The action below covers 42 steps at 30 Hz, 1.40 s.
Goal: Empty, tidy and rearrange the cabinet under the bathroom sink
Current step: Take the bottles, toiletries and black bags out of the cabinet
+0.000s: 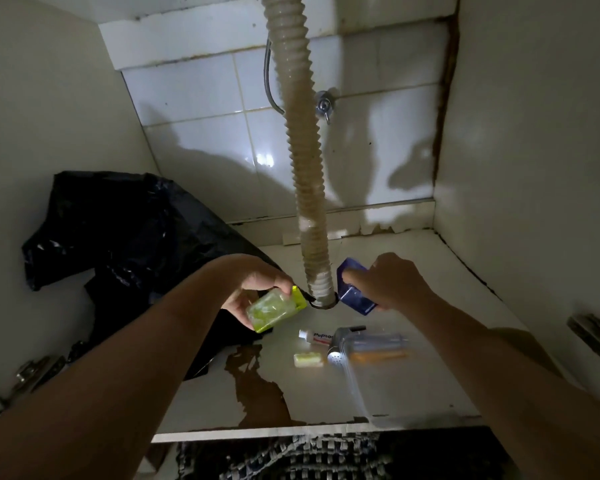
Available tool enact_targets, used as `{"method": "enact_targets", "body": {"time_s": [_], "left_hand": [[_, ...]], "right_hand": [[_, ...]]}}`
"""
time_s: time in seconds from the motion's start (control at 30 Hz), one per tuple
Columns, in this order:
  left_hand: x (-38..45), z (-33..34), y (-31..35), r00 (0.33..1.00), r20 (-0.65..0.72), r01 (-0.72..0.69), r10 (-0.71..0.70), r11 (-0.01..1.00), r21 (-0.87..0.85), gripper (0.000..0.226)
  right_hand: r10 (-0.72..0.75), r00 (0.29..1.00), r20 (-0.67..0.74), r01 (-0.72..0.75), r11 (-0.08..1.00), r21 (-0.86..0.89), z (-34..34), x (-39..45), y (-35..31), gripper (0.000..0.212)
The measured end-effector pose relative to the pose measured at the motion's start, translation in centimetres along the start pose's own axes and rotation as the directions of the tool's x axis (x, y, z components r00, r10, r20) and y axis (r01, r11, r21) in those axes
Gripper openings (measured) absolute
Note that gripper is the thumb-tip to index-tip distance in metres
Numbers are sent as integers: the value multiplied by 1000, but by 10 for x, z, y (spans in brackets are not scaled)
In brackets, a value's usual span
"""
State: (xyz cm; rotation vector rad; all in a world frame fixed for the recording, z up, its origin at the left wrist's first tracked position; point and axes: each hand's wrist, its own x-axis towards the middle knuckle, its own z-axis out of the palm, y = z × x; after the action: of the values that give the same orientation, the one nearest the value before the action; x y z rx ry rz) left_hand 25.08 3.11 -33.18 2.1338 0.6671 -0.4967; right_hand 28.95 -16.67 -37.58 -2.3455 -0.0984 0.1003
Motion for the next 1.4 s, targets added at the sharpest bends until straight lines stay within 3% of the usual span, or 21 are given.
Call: {"method": "enact_targets", "body": {"time_s": [0.1,0.23,0.33,0.43,0.53,0.7,0.77,0.87,0.93,1.03,1.1,1.2,1.3,1.4], "left_hand": [[-31,-8,-15,996,44,-78,83,991,-108,40],[-69,-7,-55,981,96,-124,169,924,-363,38],[-93,5,-91,954,144,-126,262,791,-599,29],[-111,25,-127,913,153,-118,379,602,-790,32],[-119,43,-157,893,144,-111,426,518,-848,40],[-125,60,-196,901,120,-105,417,476,-873,39],[-125,71,-213,917,107,-120,383,522,-844,39],[-124,95,-240,961,70,-117,266,626,-771,34],[-122,114,-258,976,59,-97,212,656,-748,39],[-118,141,-285,973,93,-102,209,761,-641,45],[-115,158,-300,976,116,-91,182,836,-540,57],[-112,179,-318,986,111,-60,123,889,-454,63],[-105,197,-329,992,87,-51,88,930,-364,67],[-104,213,-333,994,58,-74,94,956,-284,65]], "right_hand": [[3,999,-37,-1,999,49,-2,-23,3,47],[91,996,-22,-81,956,282,-9,-66,-6,48],[150,972,183,-235,711,663,-12,-110,-20,33],[42,959,279,-263,493,829,-8,-146,-25,21],[-80,942,326,-251,480,841,0,-173,-25,24],[-186,893,410,-234,585,776,12,-214,-12,36],[-187,868,460,-239,654,717,19,-233,-3,45],[-172,798,578,-219,810,543,28,-256,10,41],[-149,692,707,-199,901,385,32,-264,18,39],[-74,457,886,-173,970,170,41,-268,31,41],[-1,381,925,-106,993,45,53,-266,46,44],[117,373,920,-5,992,-124,77,-263,79,44],[206,394,896,-1,975,-224,97,-262,120,44],[261,527,809,18,948,-317,115,-266,163,77]]}}
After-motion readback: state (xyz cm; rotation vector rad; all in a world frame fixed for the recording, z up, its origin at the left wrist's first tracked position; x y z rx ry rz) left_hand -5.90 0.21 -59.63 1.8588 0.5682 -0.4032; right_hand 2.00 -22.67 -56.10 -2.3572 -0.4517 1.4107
